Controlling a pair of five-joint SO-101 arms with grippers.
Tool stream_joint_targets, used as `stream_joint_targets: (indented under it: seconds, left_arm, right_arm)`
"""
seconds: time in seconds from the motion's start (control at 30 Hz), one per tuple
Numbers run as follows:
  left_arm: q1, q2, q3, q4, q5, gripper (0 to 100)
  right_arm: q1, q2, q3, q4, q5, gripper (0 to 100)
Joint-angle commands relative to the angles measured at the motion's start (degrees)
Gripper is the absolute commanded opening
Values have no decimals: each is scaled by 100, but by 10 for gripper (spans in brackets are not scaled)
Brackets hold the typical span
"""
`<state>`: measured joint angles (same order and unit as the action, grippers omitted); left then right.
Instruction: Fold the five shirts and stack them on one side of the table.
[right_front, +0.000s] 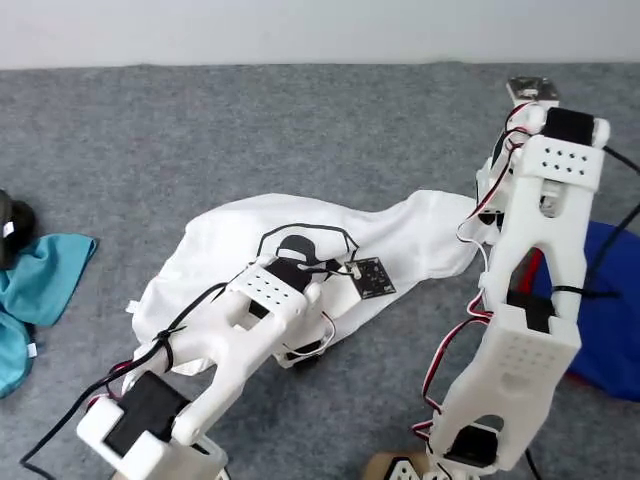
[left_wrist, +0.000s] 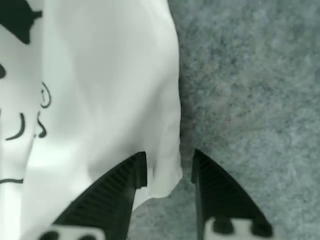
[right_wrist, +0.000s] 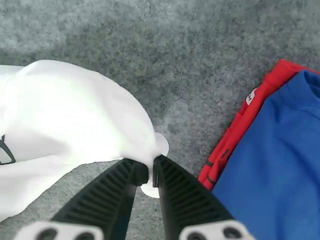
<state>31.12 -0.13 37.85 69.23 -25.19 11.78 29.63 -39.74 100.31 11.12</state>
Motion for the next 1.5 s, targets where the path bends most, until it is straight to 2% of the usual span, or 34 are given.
stream_joint_targets:
  seconds: [0.0, 0.13, 0.27, 0.47, 0.6, 0.7, 0.83, 0.9, 1.07, 1.2, 1.3, 1.47]
  left_arm:
    - [53, -26, -22, 35, 9, 160]
    - [79, -26, 4, 26, 9, 131]
    - [132, -26, 4, 26, 9, 3]
    - [747, -105, 321, 97, 97, 5]
    - [730, -510, 48, 651, 598, 4]
    - [246, -1301, -505, 1354, 800, 4]
    - [-870, -2488, -1701, 2286, 844, 4]
    - [-1477, -2910, -2334, 2488, 826, 4]
    - [-2796, -3402, -3556, 2497, 826, 5]
    - [-3525, -3596, -4453, 2286, 844, 5]
    - [-3859, -3798, -4989, 2057, 844, 5]
    - [-4018, -4281, -5648, 1758, 844, 5]
  right_arm:
    - [-31, -444, -290, 224, -18, 10]
    - [-31, -444, -290, 224, -18, 10]
    - [-31, -444, -290, 224, -9, 10]
    - [-22, -453, -299, 224, -9, 10]
    - [101, -620, -299, 224, -9, 10]
    - [215, -901, -299, 224, 44, 10]
    - [215, -1429, -299, 224, 334, 10]
    - [180, -1763, -299, 224, 343, 10]
    - [171, -2677, -299, 224, 343, 10]
    - [171, -3618, -299, 180, 352, 10]
    - [171, -4374, -299, 154, 387, 10]
    - [57, -5560, -299, 22, 651, 10]
